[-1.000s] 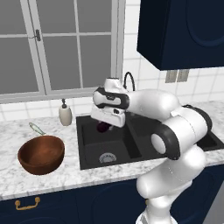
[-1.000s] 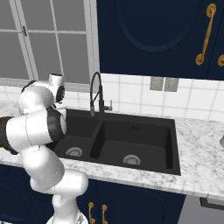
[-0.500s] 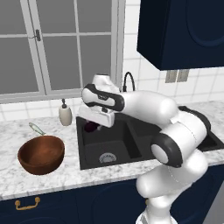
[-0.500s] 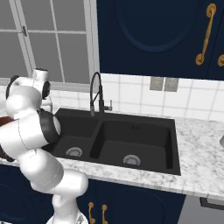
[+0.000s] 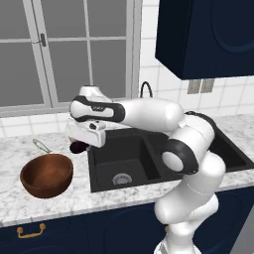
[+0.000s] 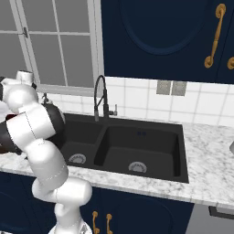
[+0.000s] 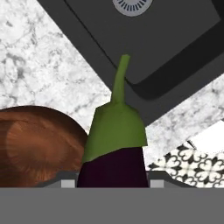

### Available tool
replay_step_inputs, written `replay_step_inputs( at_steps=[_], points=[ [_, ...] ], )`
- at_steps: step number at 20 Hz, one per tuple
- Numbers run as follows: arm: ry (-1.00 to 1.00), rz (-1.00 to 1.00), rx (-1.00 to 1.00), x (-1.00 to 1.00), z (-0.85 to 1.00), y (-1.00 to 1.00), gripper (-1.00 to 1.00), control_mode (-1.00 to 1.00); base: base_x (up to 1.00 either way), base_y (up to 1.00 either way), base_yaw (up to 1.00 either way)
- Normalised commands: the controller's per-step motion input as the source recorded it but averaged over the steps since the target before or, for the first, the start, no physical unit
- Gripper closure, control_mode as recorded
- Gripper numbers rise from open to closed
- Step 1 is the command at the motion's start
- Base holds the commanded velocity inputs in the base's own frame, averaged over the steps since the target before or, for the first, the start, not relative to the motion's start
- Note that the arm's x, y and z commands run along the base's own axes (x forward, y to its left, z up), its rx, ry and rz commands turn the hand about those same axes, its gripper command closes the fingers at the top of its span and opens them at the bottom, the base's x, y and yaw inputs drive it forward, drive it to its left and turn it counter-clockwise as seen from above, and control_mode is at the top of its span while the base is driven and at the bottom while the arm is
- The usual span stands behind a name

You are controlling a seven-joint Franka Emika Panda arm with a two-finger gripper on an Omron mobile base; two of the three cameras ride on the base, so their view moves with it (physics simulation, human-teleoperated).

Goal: Pick the eggplant from the sink and place it in the bowl. Then pick the bowl and place it in the microwave. Then close the microwave door and press the start button.

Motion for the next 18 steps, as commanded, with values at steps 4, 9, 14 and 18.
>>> replay_step_inputs(
  at_steps=[4,9,14,18],
  points=[
    [0.05,-0.01,-0.12,0.00,0.00,0.81,1.00,-1.00,0.00,0.00,0.00],
    [0.00,-0.03,-0.21,0.00,-0.02,0.75,1.00,-1.00,0.00,0.00,0.00],
    [0.05,0.00,-0.19,0.20,-0.33,0.52,1.00,-1.00,0.00,0.00,0.00],
    [0.09,0.00,-0.15,0.21,-0.29,0.33,1.00,-1.00,0.00,0.00,0.00]
  ],
)
